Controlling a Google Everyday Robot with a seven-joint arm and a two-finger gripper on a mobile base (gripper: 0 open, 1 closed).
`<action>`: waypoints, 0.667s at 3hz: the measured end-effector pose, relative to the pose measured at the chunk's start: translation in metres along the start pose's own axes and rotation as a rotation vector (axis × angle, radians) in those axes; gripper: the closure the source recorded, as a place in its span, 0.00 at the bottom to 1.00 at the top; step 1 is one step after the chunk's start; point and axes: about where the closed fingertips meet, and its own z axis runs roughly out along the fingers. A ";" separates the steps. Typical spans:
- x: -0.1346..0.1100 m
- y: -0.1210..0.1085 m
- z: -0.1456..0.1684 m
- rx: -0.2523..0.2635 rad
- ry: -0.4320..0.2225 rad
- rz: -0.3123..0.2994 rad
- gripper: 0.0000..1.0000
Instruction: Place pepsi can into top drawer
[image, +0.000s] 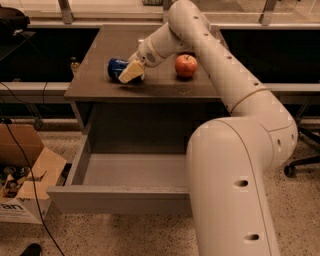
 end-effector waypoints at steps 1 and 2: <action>0.001 0.000 -0.007 0.012 0.006 0.001 0.64; -0.001 0.009 -0.032 0.037 0.000 -0.010 0.86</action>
Offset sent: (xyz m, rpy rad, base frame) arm -0.0575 -0.0439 0.0438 -0.0109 -0.0635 -0.0385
